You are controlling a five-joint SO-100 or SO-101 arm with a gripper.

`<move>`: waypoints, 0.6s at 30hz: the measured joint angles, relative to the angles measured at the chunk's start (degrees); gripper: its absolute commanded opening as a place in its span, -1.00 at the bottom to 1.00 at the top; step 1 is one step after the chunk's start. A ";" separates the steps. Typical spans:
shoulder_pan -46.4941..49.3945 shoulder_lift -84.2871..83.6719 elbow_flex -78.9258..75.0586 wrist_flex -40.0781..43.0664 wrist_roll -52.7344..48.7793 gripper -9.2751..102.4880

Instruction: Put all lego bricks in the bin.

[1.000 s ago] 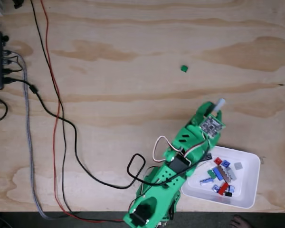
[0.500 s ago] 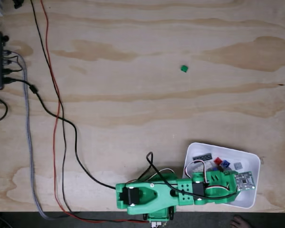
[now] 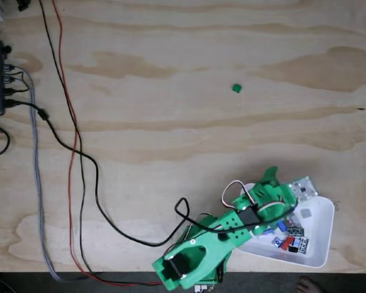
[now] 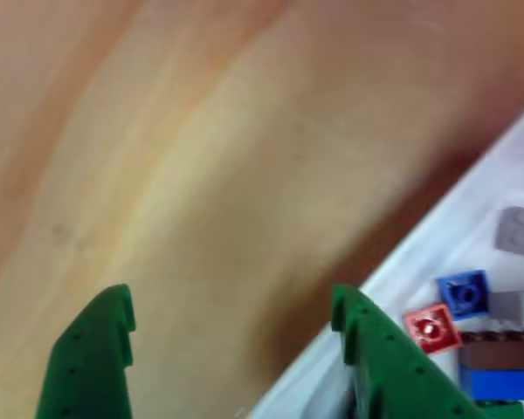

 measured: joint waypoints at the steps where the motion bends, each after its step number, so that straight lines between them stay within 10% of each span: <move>1: -4.04 -1.67 -4.04 2.11 0.70 -0.38; 6: -20.92 -18.72 -17.14 2.81 1.23 -0.37; 18: -24.35 -44.56 -11.07 -35.24 -4.04 -0.34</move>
